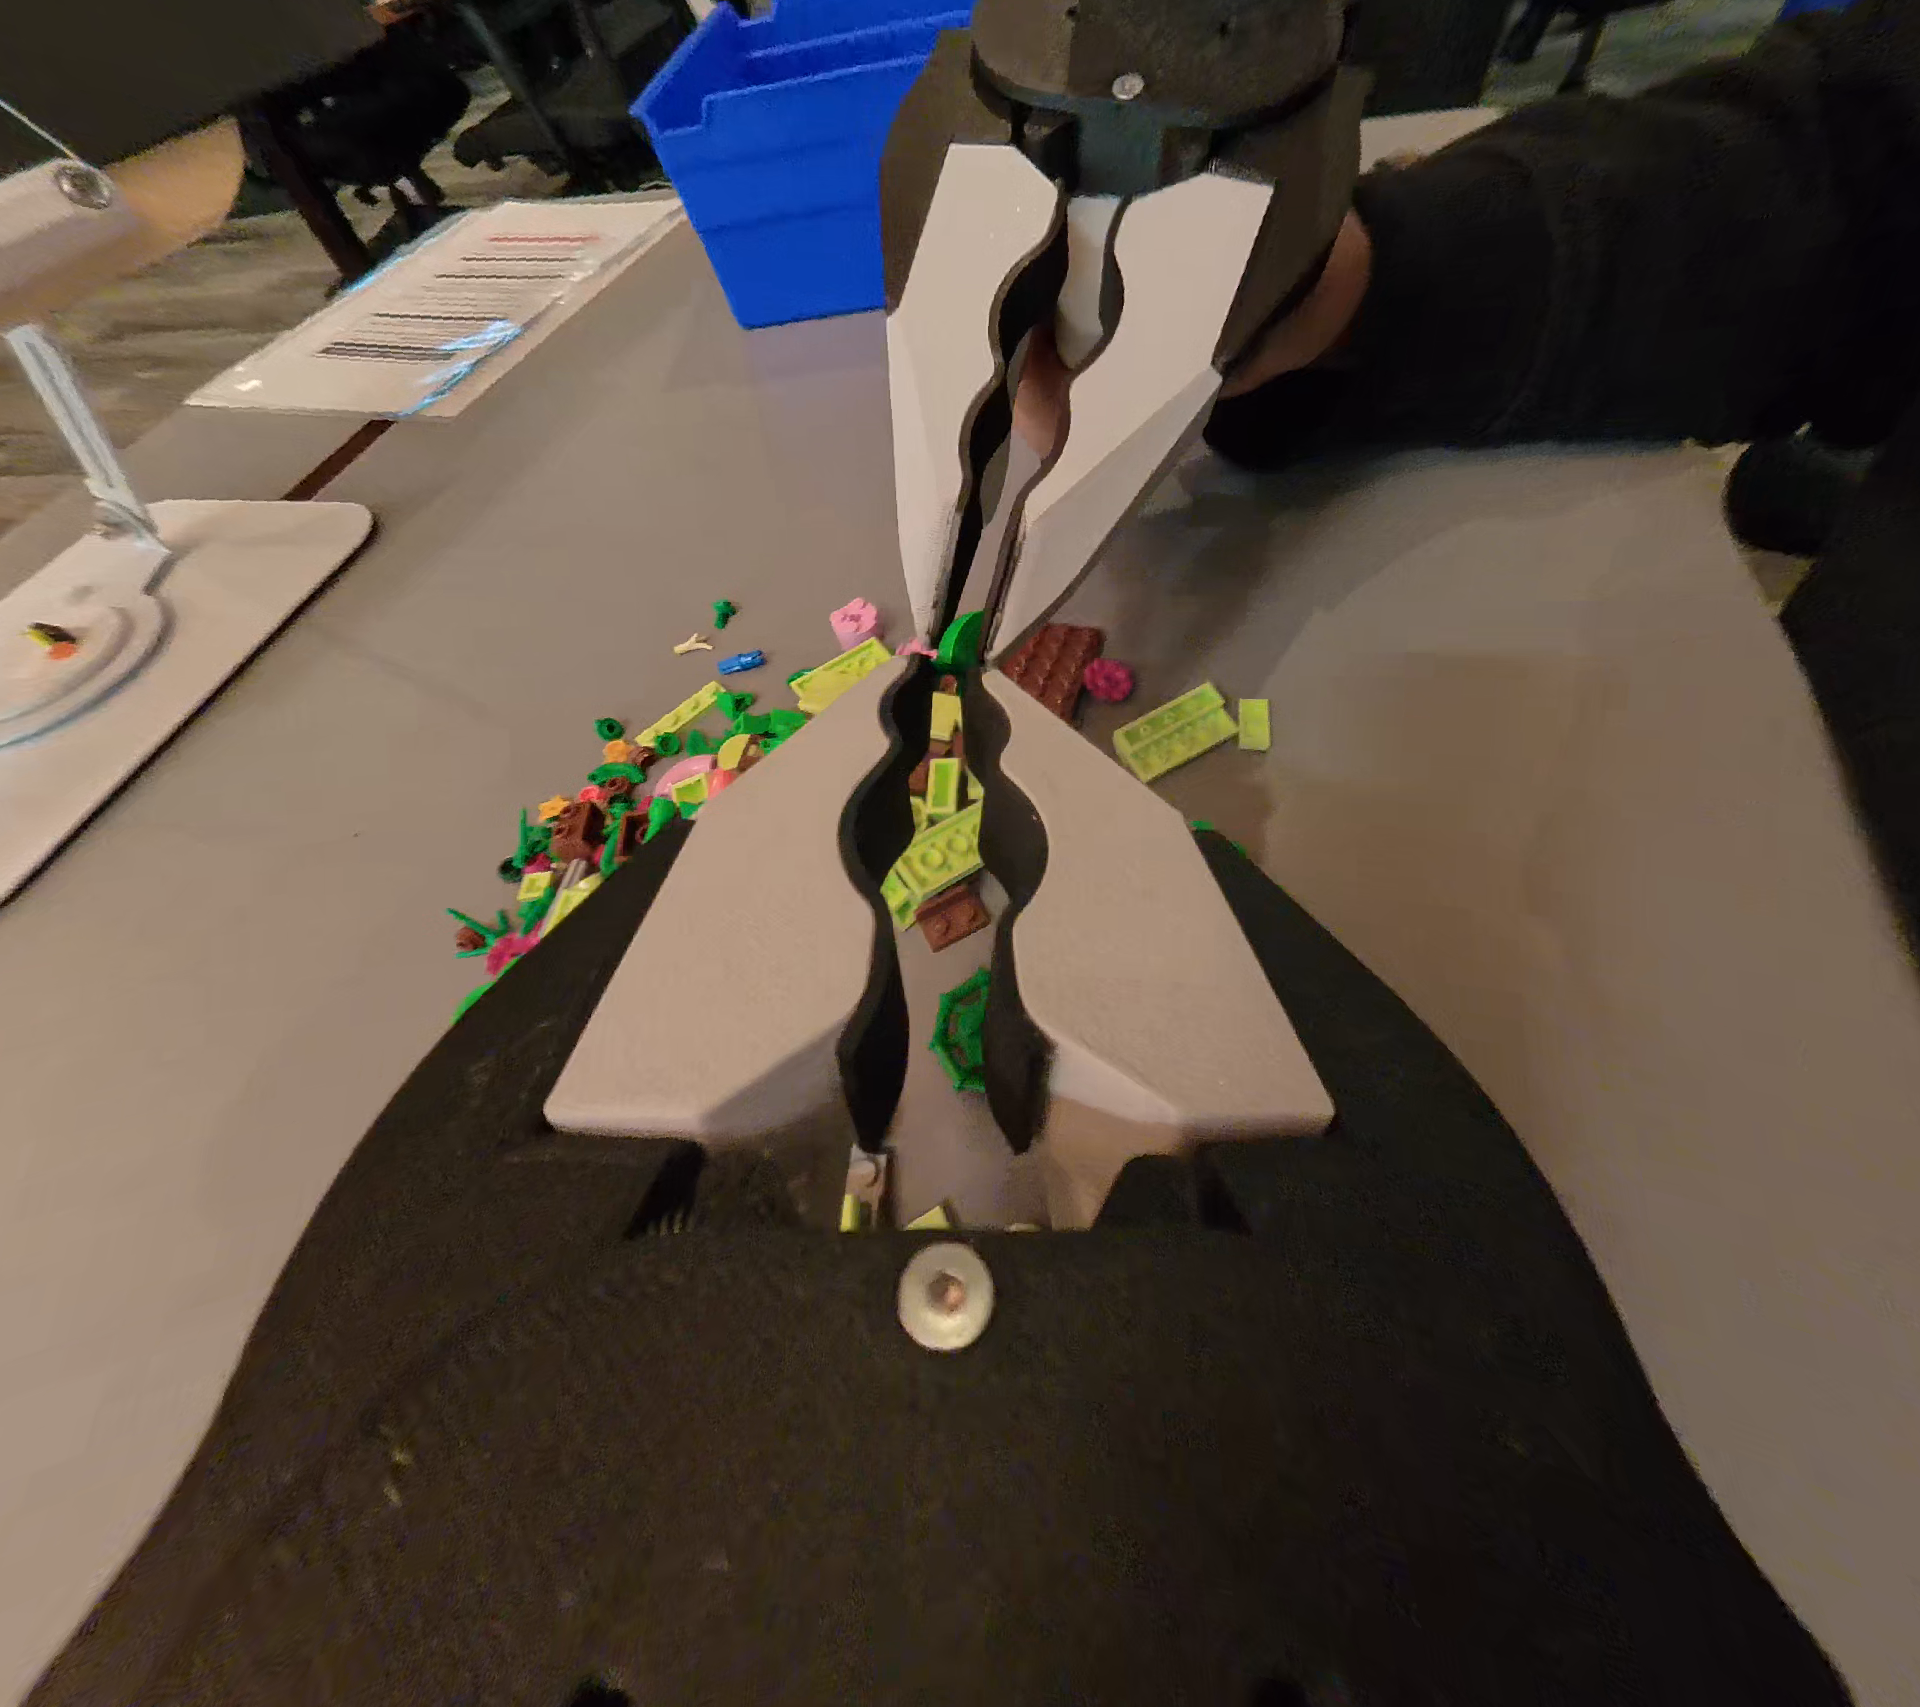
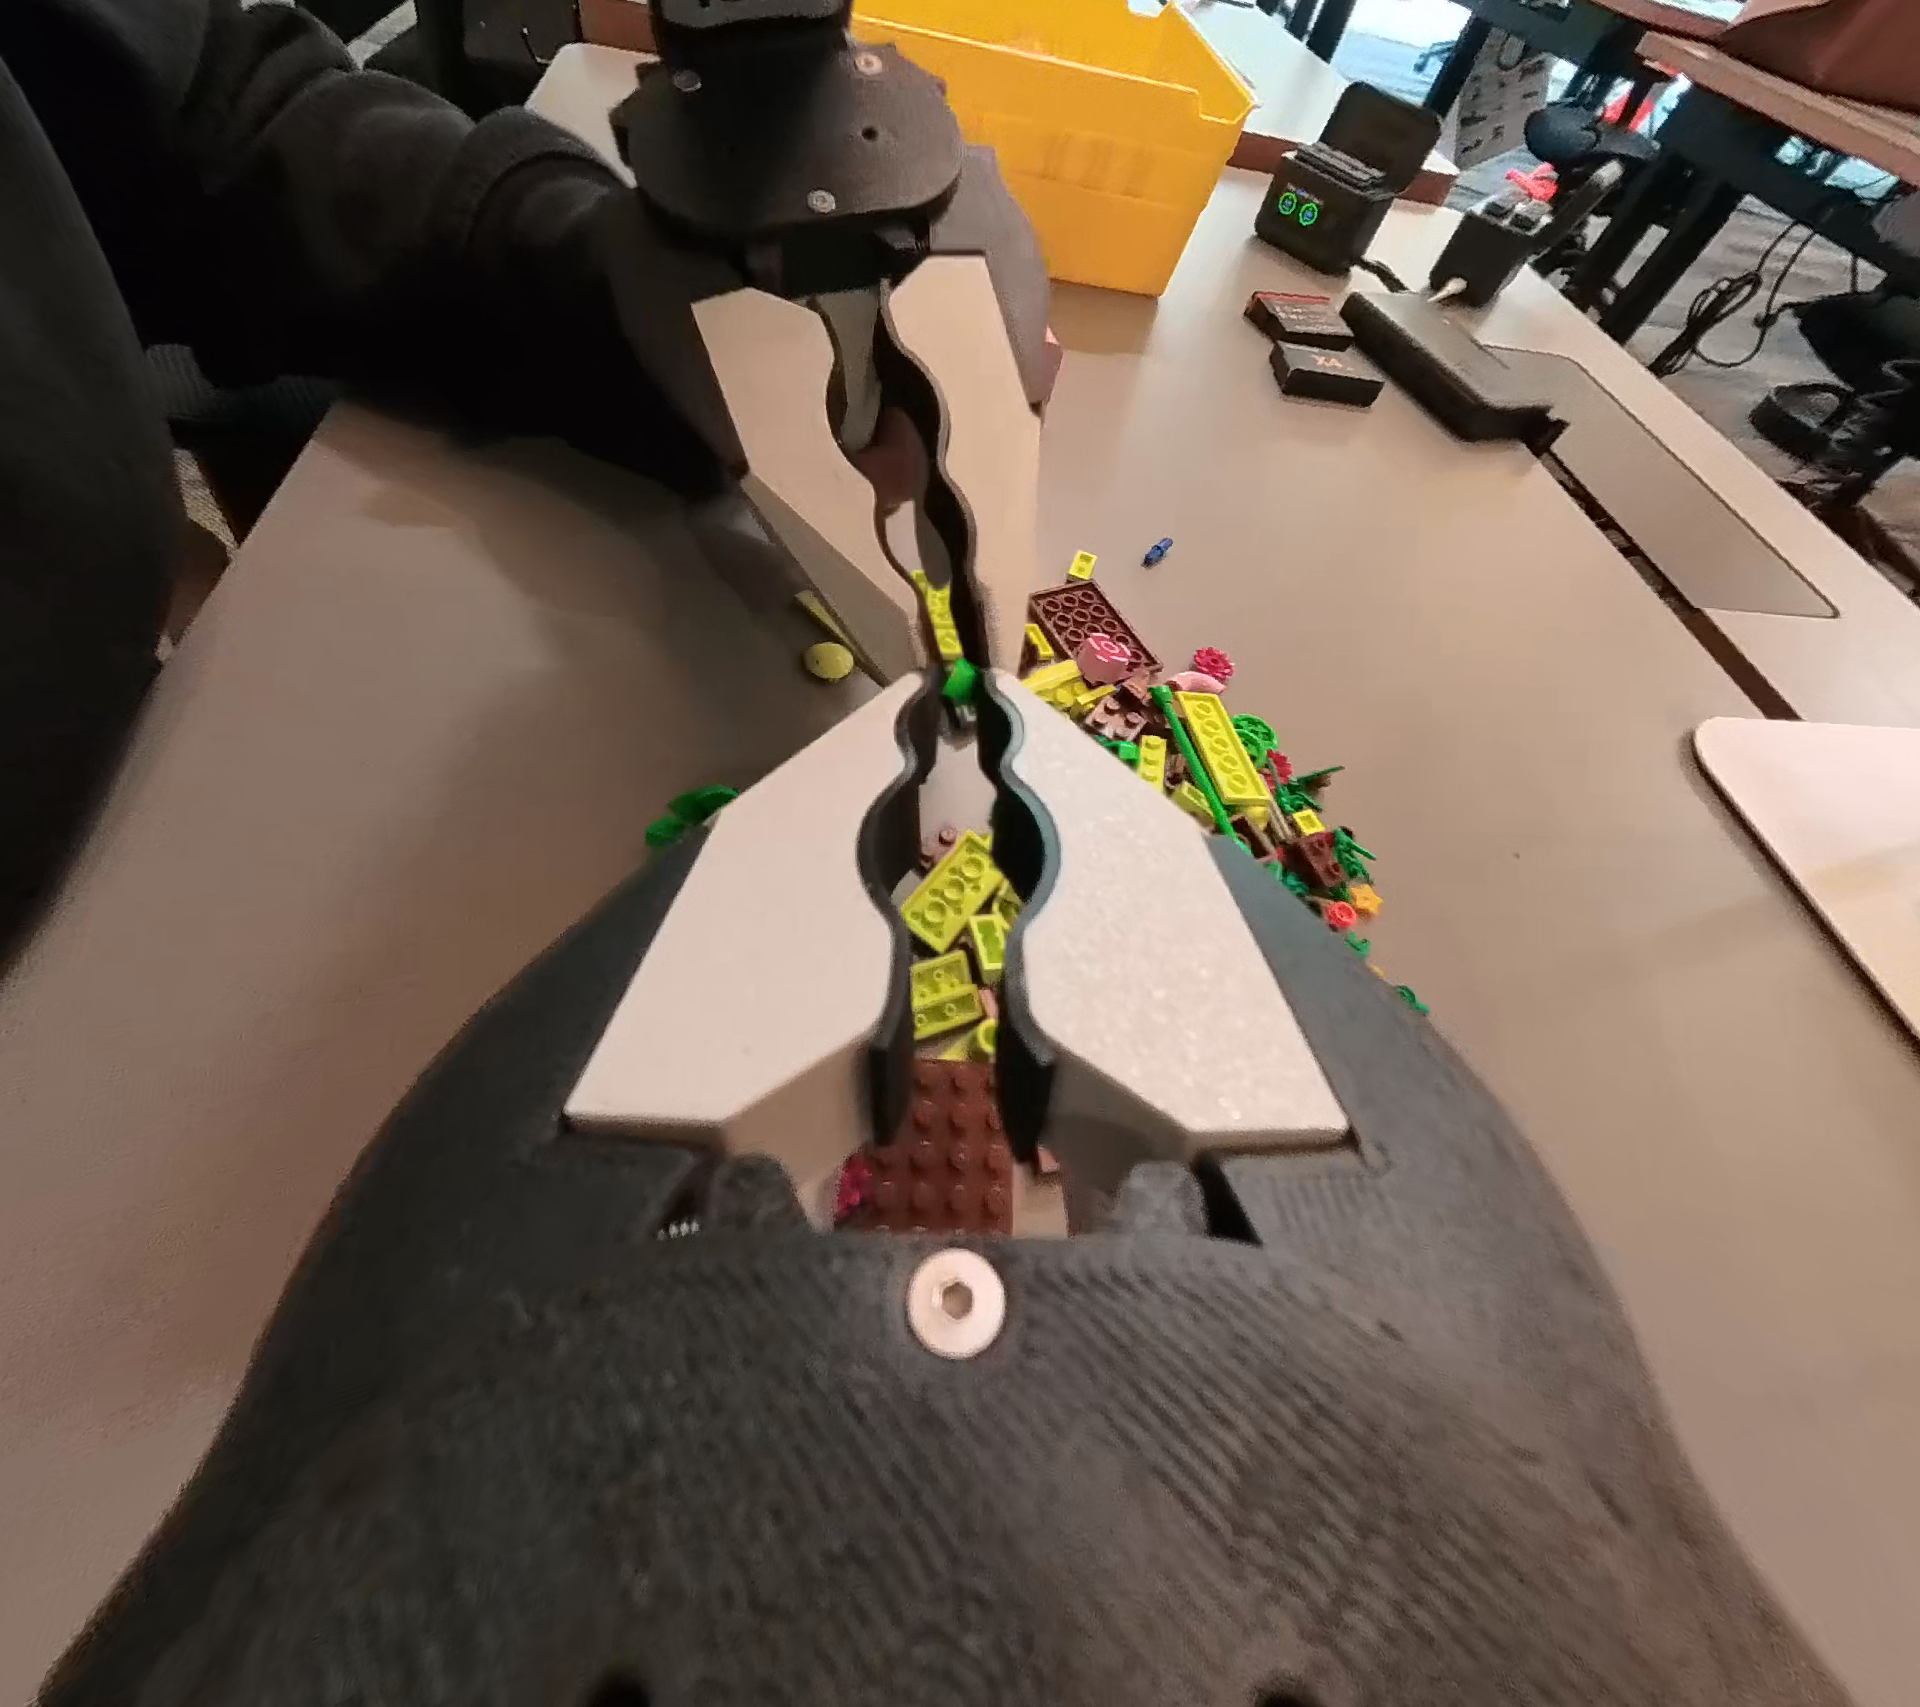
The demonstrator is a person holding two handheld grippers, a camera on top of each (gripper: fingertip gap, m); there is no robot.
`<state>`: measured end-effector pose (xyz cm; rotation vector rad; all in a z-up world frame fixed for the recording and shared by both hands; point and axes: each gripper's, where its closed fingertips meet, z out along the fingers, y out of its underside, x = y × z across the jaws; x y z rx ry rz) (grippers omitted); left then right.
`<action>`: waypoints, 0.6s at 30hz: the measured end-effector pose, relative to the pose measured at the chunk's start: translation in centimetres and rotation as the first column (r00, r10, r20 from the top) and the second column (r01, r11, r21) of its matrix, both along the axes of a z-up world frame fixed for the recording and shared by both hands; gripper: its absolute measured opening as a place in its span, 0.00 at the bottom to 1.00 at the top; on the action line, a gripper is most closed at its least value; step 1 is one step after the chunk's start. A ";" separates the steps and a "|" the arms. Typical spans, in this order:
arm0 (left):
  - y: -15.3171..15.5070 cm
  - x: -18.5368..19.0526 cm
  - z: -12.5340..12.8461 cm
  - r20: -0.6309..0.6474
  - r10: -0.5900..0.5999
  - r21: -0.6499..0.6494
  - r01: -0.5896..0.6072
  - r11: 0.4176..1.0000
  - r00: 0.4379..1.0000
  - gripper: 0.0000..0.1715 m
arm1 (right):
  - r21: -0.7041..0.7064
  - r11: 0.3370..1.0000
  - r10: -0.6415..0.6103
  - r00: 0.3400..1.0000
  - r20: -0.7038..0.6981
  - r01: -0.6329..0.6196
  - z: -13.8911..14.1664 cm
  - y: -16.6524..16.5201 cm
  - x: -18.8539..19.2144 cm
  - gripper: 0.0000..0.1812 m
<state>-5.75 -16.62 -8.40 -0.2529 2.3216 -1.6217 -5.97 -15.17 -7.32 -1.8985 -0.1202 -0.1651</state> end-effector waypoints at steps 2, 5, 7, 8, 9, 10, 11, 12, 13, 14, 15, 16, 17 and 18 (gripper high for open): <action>0.0 0.0 -0.1 -0.040 -0.014 -0.020 0.013 1.000 0.999 0.01 | -0.013 1.000 -0.006 1.000 -0.029 0.006 0.0 0.0 0.0 0.02; 0.0 -0.1 0.3 -0.079 -0.031 -0.062 0.026 0.998 0.996 0.02 | -0.009 1.000 -0.020 0.998 -0.058 0.019 0.3 0.0 0.0 0.02; 0.0 -0.1 0.8 -0.111 -0.037 -0.091 0.027 0.995 0.993 0.02 | 0.019 1.000 -0.021 0.996 -0.085 0.023 0.9 -0.1 0.1 0.01; 0.0 -0.1 1.0 -0.120 -0.036 -0.101 0.024 0.995 0.992 0.02 | 0.035 0.999 -0.020 0.995 -0.099 0.023 1.1 -0.1 0.1 0.01; 0.1 -0.1 1.2 -0.123 -0.036 -0.102 0.024 0.994 0.992 0.02 | 0.052 0.998 -0.017 0.993 -0.114 0.023 1.4 -0.1 0.1 0.01; 0.1 -0.1 1.3 -0.123 -0.035 -0.097 0.023 0.995 0.992 0.02 | 0.067 0.998 -0.011 0.991 -0.132 0.020 1.5 0.0 0.1 0.01; 0.2 -0.1 1.4 -0.126 -0.032 -0.100 0.020 0.995 0.992 0.02 | 0.083 0.996 -0.007 0.988 -0.153 0.020 1.7 0.0 0.1 0.01; 0.2 -0.2 1.5 -0.136 -0.038 -0.103 0.024 0.994 0.990 0.02 | 0.100 0.995 0.000 0.985 -0.174 0.018 1.8 0.0 0.1 0.01; 0.2 -0.3 1.6 -0.148 -0.052 -0.113 0.035 0.993 0.988 0.02 | 0.114 0.993 0.013 0.980 -0.200 0.011 2.0 0.1 0.0 0.01; 0.3 -0.5 1.9 -0.165 -0.067 -0.132 0.046 0.990 0.984 0.02 | 0.134 0.991 0.029 0.971 -0.236 0.003 2.2 0.1 -0.1 0.01; 0.3 -0.7 2.3 -0.188 -0.086 -0.158 0.057 0.986 0.978 0.02 | 0.159 0.987 0.047 0.960 -0.275 -0.003 2.5 0.1 -0.2 0.01; 0.3 -0.8 2.6 -0.207 -0.103 -0.179 0.066 0.982 0.973 0.02 | 0.185 0.983 0.065 0.949 -0.308 -0.007 2.9 0.2 -0.3 0.01; 0.4 -0.8 2.7 -0.214 -0.108 -0.183 0.069 0.981 0.971 0.02 | 0.204 0.979 0.077 0.940 -0.332 -0.008 3.1 0.2 -0.4 0.01; 0.5 -0.8 2.7 -0.215 -0.110 -0.184 0.070 0.980 0.970 0.02 | 0.214 0.977 0.082 0.933 -0.351 -0.006 3.2 0.3 -0.4 0.01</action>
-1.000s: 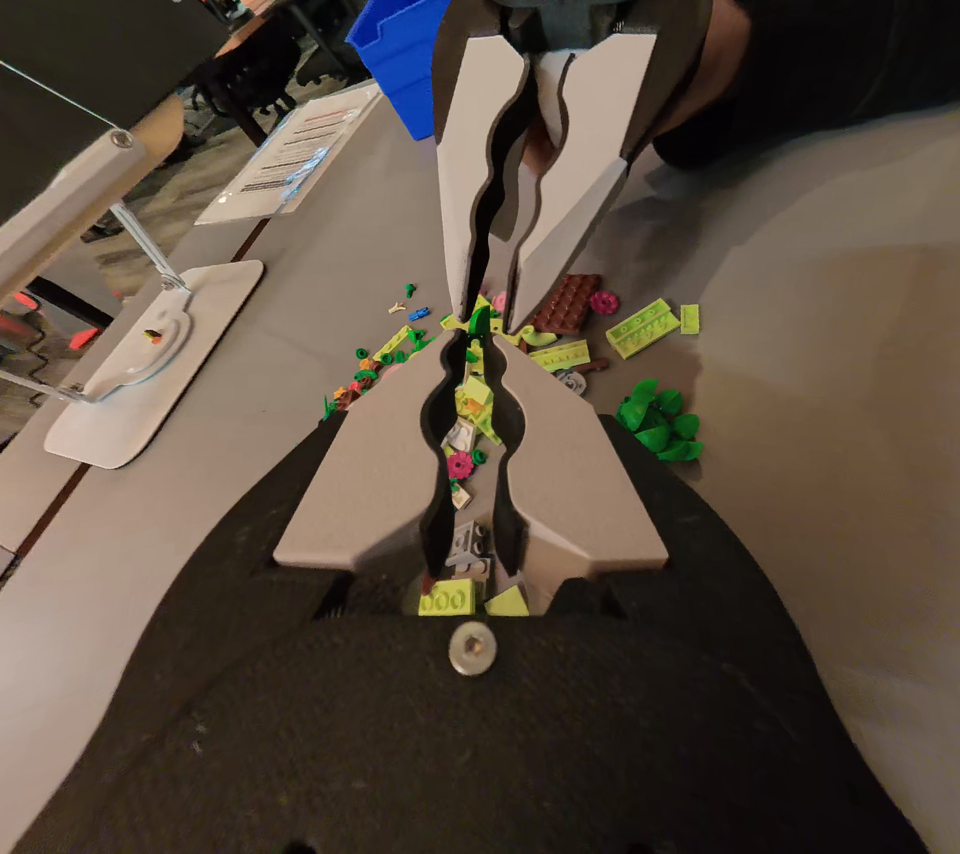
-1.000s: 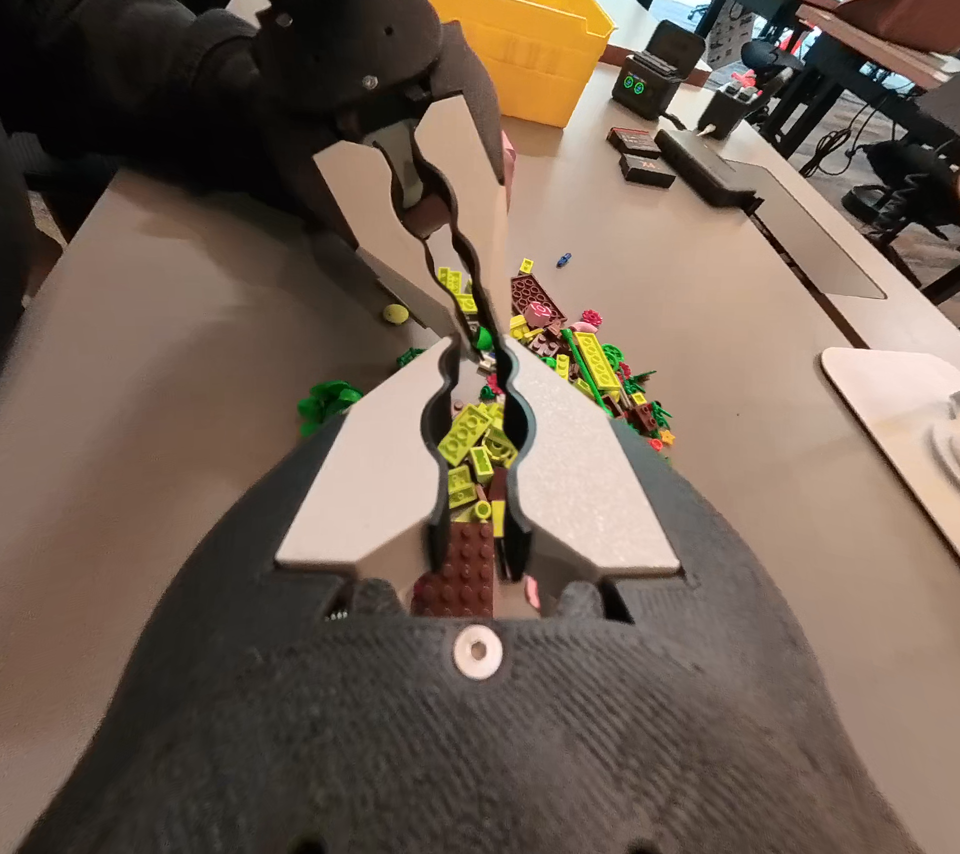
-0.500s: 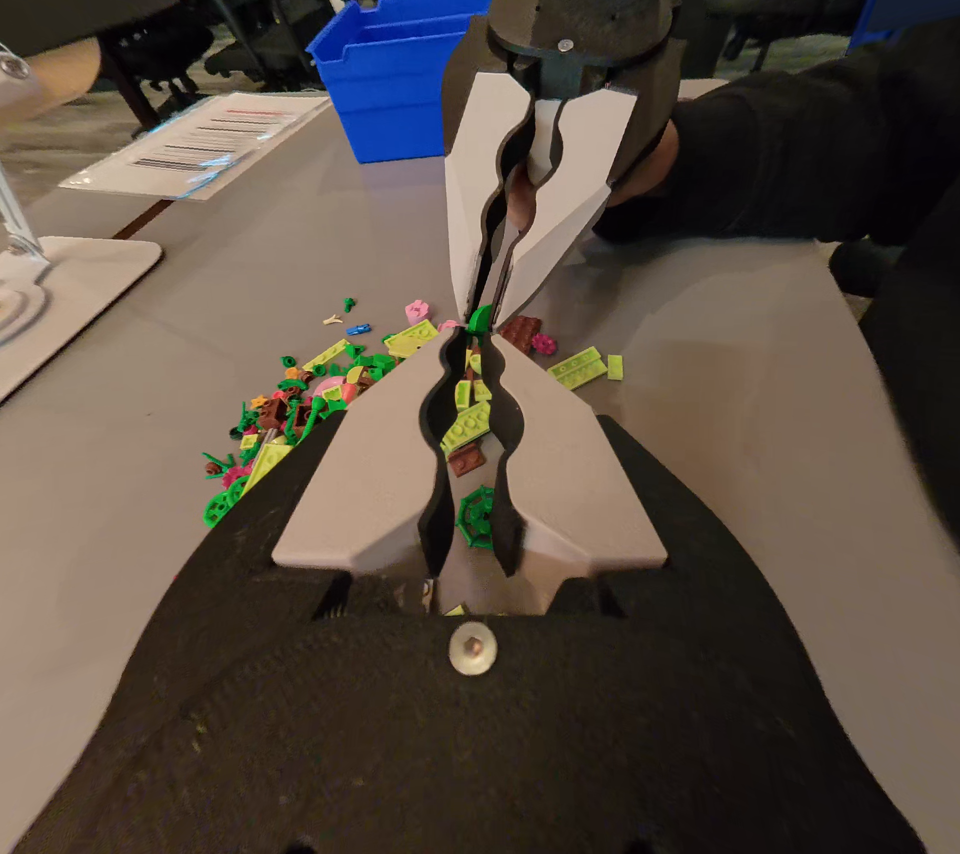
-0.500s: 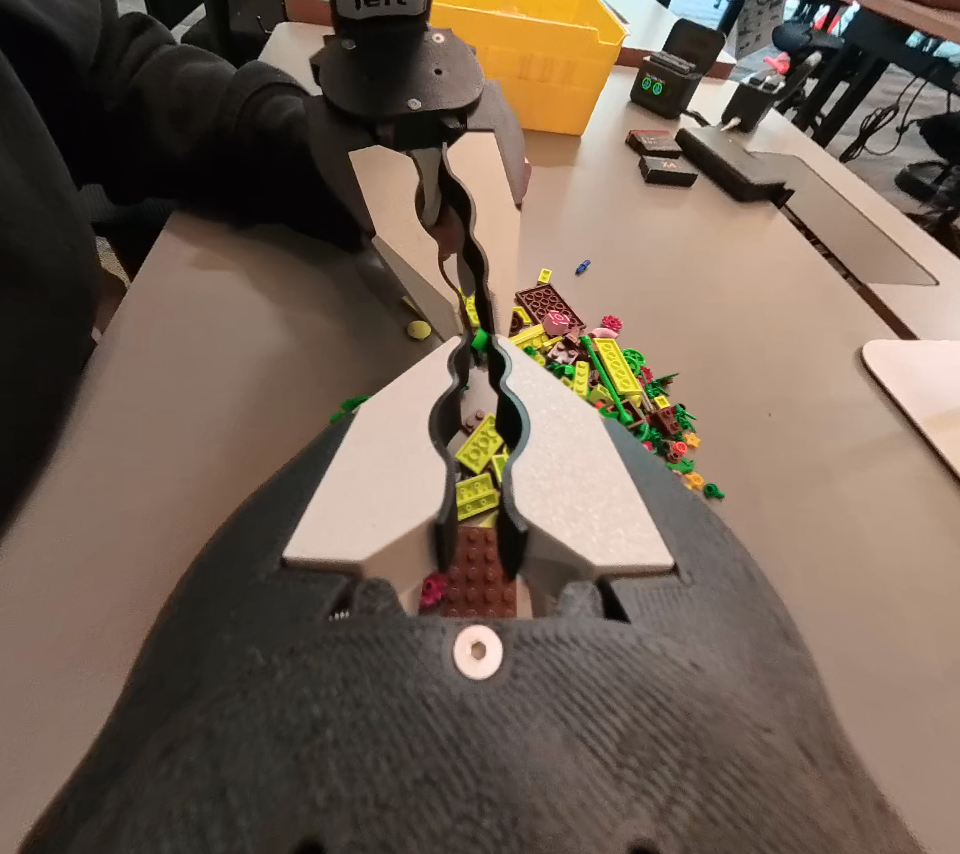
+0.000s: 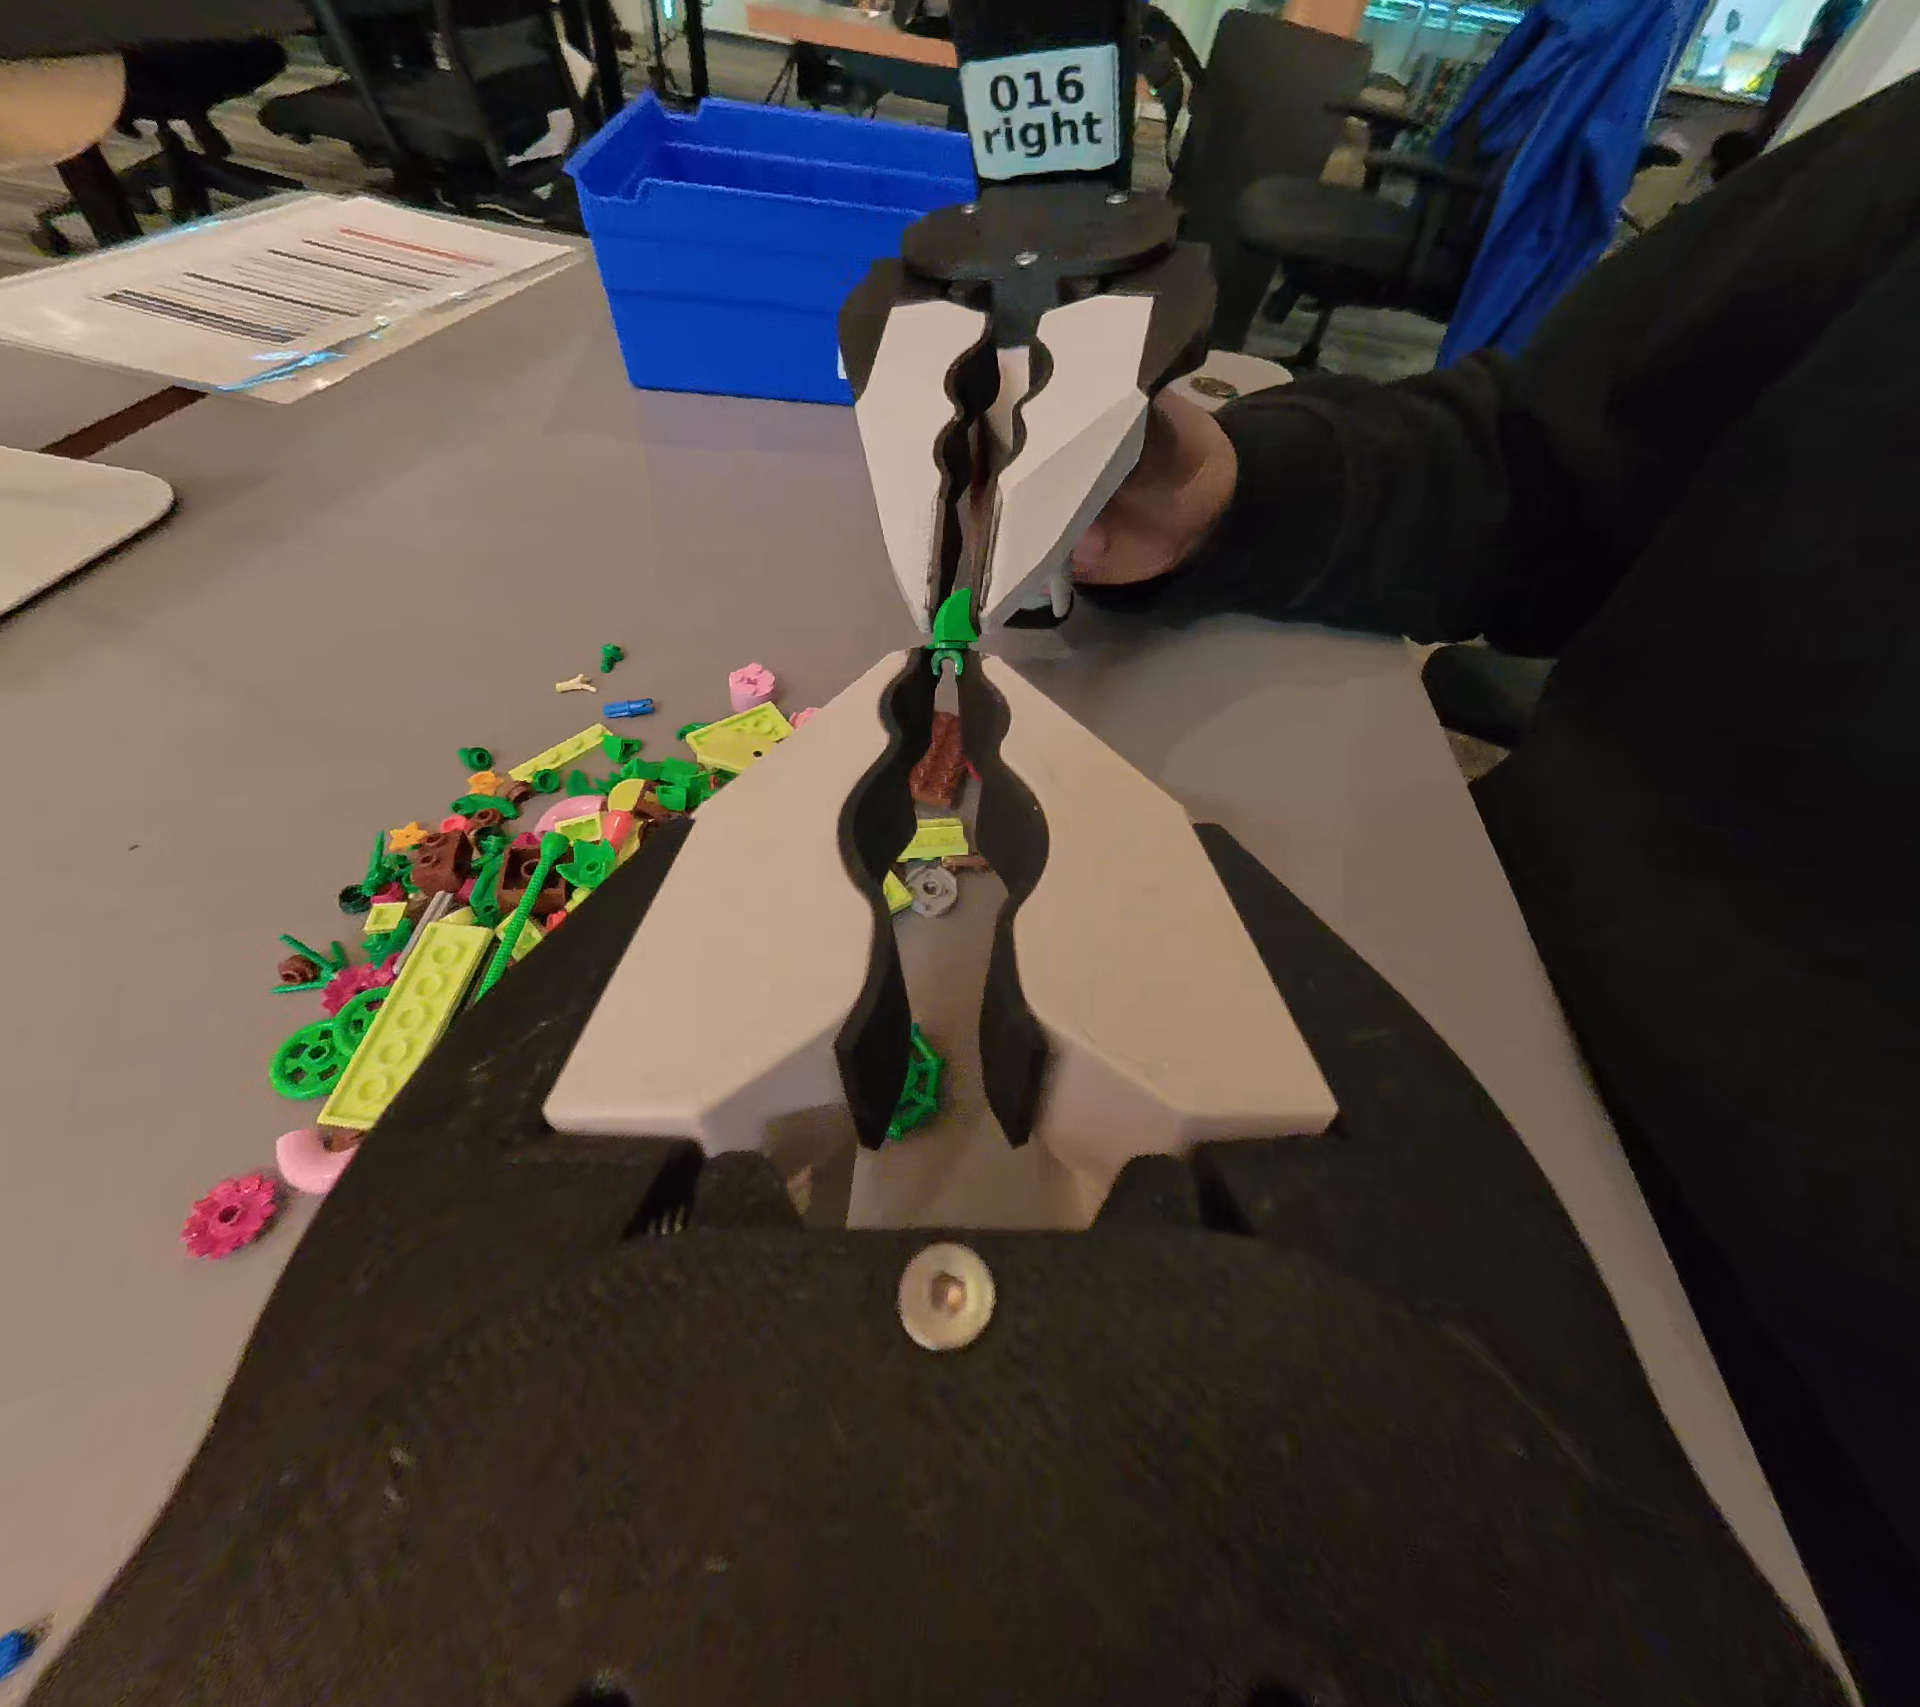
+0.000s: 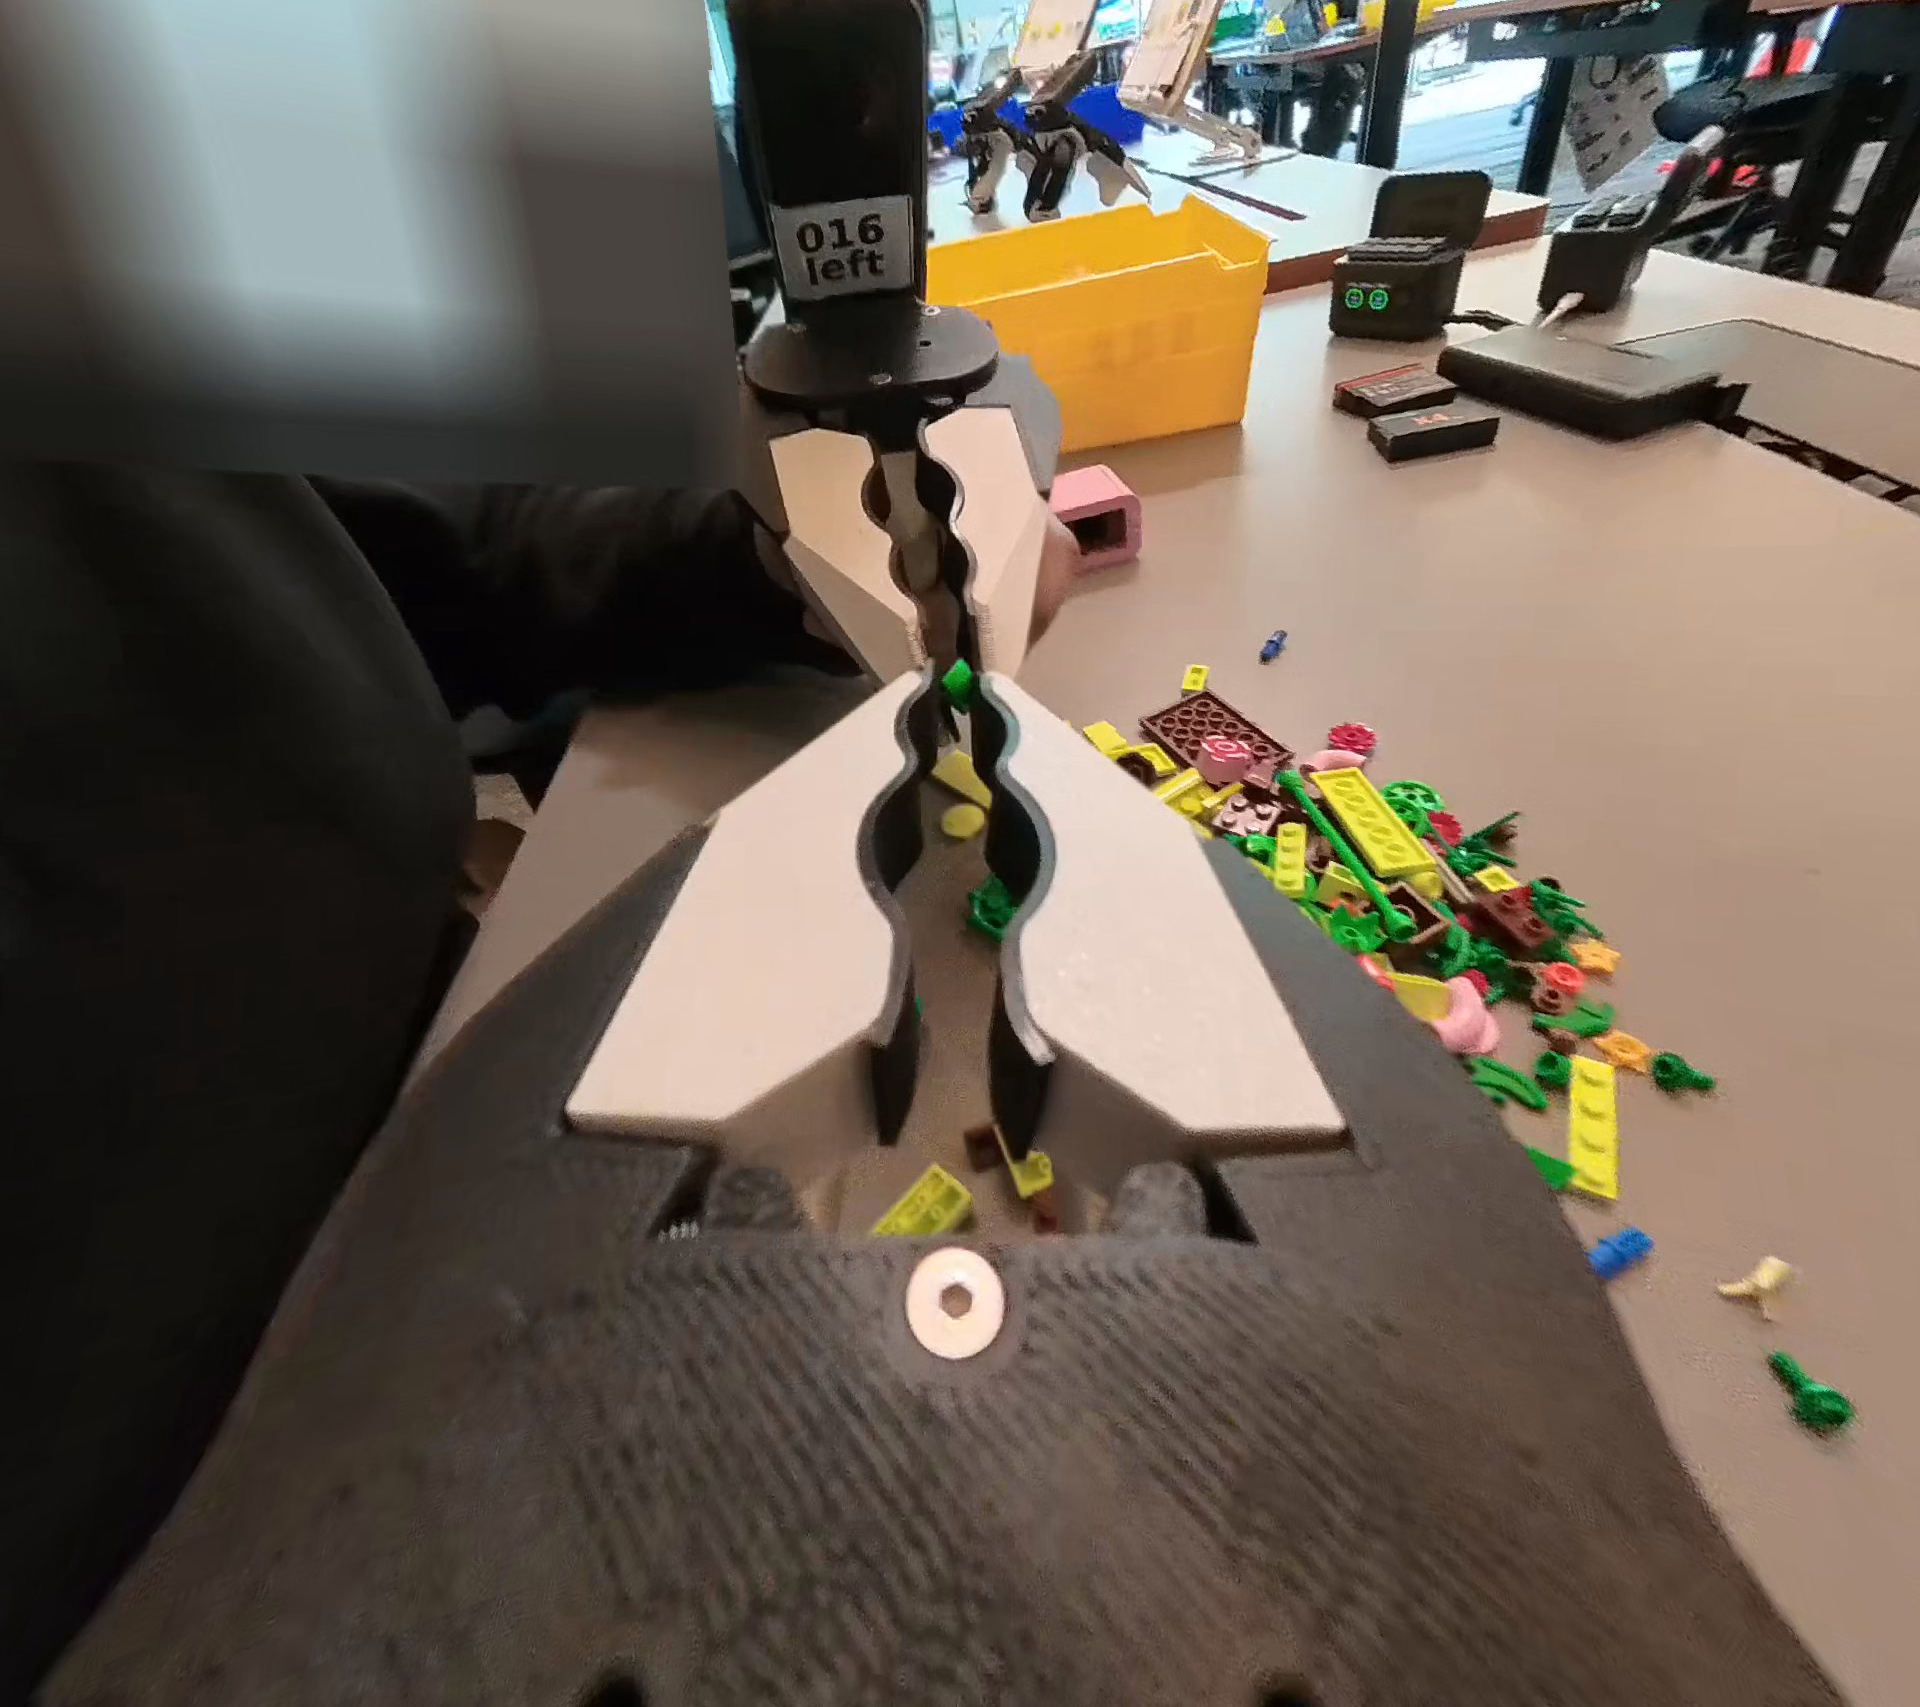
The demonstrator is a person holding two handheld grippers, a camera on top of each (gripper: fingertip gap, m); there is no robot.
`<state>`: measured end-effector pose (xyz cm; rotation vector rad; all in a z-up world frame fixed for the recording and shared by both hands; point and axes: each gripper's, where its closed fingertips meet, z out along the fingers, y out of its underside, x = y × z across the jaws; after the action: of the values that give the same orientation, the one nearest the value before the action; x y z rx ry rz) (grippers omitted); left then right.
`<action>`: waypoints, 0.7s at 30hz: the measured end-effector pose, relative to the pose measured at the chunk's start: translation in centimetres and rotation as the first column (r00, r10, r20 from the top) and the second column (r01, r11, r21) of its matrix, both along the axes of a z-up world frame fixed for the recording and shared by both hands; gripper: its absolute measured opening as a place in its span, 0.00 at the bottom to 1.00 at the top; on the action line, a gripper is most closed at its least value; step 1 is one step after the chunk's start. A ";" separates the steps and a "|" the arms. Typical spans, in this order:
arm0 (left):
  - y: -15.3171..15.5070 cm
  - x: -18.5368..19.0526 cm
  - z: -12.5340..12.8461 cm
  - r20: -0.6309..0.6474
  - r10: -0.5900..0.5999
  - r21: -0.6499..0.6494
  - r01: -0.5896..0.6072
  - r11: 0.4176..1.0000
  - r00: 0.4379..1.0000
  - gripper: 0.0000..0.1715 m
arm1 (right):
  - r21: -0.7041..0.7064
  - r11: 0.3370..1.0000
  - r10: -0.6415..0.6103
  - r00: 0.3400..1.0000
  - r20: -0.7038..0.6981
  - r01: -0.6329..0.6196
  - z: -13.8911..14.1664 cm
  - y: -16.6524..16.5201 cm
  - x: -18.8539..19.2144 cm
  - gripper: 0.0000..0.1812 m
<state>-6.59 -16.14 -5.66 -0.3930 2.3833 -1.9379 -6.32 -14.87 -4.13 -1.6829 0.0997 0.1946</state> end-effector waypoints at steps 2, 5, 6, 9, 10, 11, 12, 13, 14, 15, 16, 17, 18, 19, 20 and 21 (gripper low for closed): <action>0.1 -0.1 0.3 -0.021 -0.009 -0.018 0.008 1.000 1.000 0.02 | 0.028 1.000 0.000 1.000 -0.027 0.001 0.3 0.1 0.0 0.01; 0.2 -0.1 0.7 -0.081 -0.027 -0.058 0.022 0.998 0.996 0.02 | 0.044 0.998 -0.033 0.999 0.003 0.033 0.8 0.2 0.1 0.01; 0.3 0.0 0.8 -0.105 -0.028 -0.068 0.021 0.997 0.994 0.02 | 0.050 0.997 -0.058 0.998 0.021 0.057 1.0 0.2 0.2 0.01; 1.0 1.3 -2.3 -0.108 0.033 0.049 -0.028 0.998 0.994 0.02 | 0.296 0.925 -0.243 0.970 -0.024 0.240 5.8 -3.6 3.4 0.00; 0.6 1.0 -1.0 -0.195 -0.012 -0.066 -0.001 0.998 0.981 0.01 | 0.317 0.909 -0.279 0.960 -0.020 0.271 6.6 -4.9 4.2 0.00; 0.4 1.0 -0.4 -0.226 -0.024 -0.103 0.000 0.995 0.974 0.01 | 0.295 0.906 -0.323 0.946 0.020 0.303 6.4 -5.3 4.7 0.00; 0.4 1.4 -0.9 -0.193 0.009 -0.059 -0.021 0.998 0.981 0.02 | 0.246 0.919 -0.332 0.942 0.060 0.308 5.5 -4.8 4.6 0.00; 0.4 1.6 -1.6 -0.143 0.038 0.004 -0.038 0.999 0.989 0.01 | 0.203 0.933 -0.318 0.944 0.089 0.296 4.5 -4.0 4.2 0.00; 0.2 1.4 -2.0 -0.118 0.039 0.029 -0.036 0.999 0.992 0.02 | 0.180 0.945 -0.295 0.949 0.111 0.273 3.8 -3.0 3.7 0.00; 0.0 1.0 -1.9 -0.125 0.026 0.013 -0.025 1.000 0.992 0.01 | 0.155 0.959 -0.257 0.959 0.121 0.238 3.1 -2.0 3.1 0.00; -0.2 0.8 -1.6 -0.135 0.016 -0.011 -0.018 1.000 0.991 0.01 | 0.126 0.970 -0.223 0.968 0.112 0.208 2.5 -1.2 2.7 0.05; -0.2 0.8 -1.2 -0.126 0.022 -0.032 -0.026 0.999 0.992 0.01 | 0.107 0.978 -0.187 0.978 0.096 0.177 1.9 -0.6 2.2 0.07; -0.1 1.0 -0.7 -0.111 0.033 -0.055 -0.039 0.998 0.993 0.01 | 0.093 0.983 -0.166 0.983 0.074 0.159 1.2 -0.1 1.9 0.08; 0.0 1.1 -0.3 -0.104 0.042 -0.077 -0.050 0.996 0.994 0.01 | 0.085 0.985 -0.153 0.987 0.053 0.148 0.8 0.1 1.7 0.10; 0.1 1.2 0.2 -0.100 0.047 -0.104 -0.058 0.993 0.994 0.01 | 0.082 0.987 -0.141 0.989 0.036 0.137 0.5 0.2 1.6 0.10; 0.2 1.2 0.6 -0.098 0.051 -0.124 -0.063 0.990 0.994 0.01 | 0.083 0.988 -0.134 0.991 0.019 0.132 0.4 0.2 1.7 0.10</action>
<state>-5.39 -15.94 -5.09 -0.5654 2.2817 -2.0964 -4.67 -14.63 -3.70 -1.5909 0.1829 0.0771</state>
